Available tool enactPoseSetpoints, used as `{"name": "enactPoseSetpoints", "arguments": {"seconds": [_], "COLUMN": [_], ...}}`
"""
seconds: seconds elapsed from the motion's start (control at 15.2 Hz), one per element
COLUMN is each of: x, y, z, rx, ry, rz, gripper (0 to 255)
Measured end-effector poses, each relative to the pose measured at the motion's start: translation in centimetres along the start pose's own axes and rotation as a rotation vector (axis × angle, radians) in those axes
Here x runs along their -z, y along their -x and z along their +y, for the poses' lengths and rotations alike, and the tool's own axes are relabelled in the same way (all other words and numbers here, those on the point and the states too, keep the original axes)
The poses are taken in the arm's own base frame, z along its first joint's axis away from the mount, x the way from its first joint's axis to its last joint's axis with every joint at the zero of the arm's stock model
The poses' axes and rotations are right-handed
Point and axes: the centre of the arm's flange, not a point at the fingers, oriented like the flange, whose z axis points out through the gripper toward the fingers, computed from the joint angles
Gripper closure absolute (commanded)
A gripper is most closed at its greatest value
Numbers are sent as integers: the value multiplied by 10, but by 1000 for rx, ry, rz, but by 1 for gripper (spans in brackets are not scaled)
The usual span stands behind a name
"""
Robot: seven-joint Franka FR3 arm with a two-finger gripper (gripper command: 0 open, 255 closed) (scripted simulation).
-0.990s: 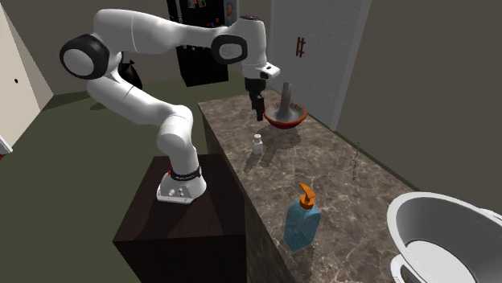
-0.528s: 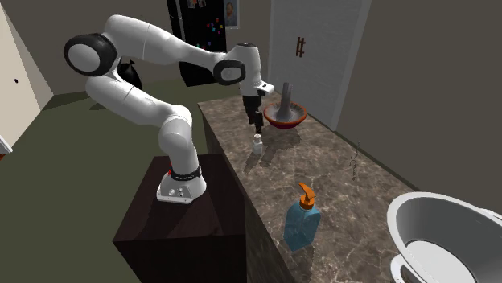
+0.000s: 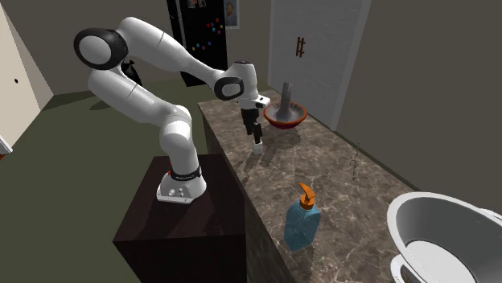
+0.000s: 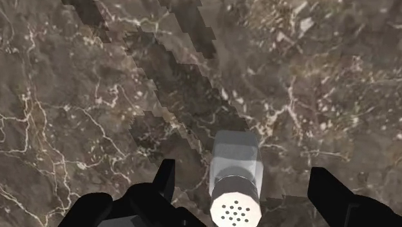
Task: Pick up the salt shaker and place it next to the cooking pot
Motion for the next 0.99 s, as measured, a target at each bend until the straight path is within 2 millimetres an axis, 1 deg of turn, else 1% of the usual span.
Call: {"name": "enactPoseSetpoints", "arguments": {"seconds": [0.2, 0.26, 0.66, 0.73, 0.99], "x": [-18, -22, -25, -25, -24], "y": [-2, -1, -1, -1, -1], "z": [0, 0, 0, 0, 0], "rx": [1, 1, 1, 1, 1], "ry": [0, 0, 0, 0, 0], "rz": [-1, 0, 1, 1, 2], "gripper": [0, 0, 0, 255, 255]}}
